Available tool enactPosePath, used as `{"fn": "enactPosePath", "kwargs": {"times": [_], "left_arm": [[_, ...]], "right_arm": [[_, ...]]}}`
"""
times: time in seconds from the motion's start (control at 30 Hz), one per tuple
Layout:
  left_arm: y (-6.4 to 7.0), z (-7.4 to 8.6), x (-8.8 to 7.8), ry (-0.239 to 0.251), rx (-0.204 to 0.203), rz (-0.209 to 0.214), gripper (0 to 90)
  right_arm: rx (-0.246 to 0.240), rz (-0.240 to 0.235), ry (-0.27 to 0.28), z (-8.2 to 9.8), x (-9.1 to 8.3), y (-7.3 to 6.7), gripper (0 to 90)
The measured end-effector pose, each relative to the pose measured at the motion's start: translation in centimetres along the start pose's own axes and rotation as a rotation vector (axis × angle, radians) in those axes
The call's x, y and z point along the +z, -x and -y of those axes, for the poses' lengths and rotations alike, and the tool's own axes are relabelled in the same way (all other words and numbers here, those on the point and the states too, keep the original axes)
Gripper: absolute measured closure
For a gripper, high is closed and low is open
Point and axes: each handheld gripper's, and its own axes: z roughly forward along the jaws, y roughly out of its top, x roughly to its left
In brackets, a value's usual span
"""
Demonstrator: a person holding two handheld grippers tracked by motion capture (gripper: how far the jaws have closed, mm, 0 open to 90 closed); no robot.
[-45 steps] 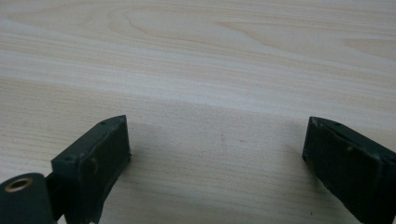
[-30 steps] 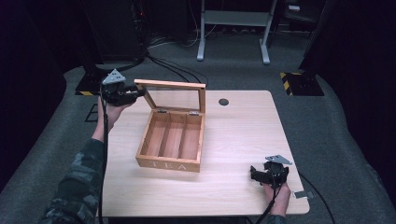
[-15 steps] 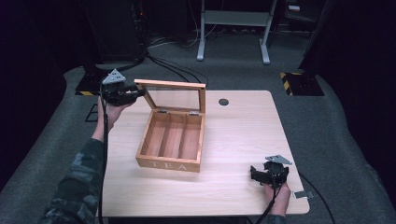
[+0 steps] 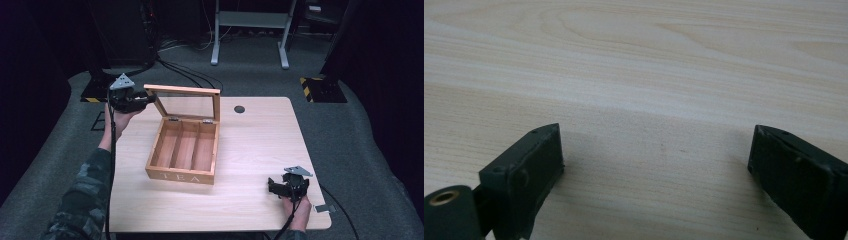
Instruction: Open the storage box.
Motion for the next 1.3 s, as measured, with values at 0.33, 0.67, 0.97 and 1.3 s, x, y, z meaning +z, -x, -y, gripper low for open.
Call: {"fn": "enactPosePath", "kwargs": {"times": [0.33, 0.67, 0.97, 1.3], "left_arm": [[0.0, 0.0, 0.0, -0.001, 0.000, 0.000, 63.6], [0.2, 0.2, -0.2, -0.003, 0.006, -0.001, 63.5], [0.8, 0.7, -0.7, -0.002, 0.011, -0.008, 63.2], [1.8, 1.7, -1.5, 0.002, 0.015, -0.023, 62.7]], "right_arm": [[0.000, 0.000, 0.000, 0.0, 0.0, 0.0, 6.8], [0.001, 0.002, 0.002, 0.0, 0.0, 0.0, 6.8], [0.000, 0.002, 0.002, 0.0, 0.0, 0.0, 6.8], [-0.002, 0.003, 0.003, 0.0, 0.0, 0.0, 6.8]]}}
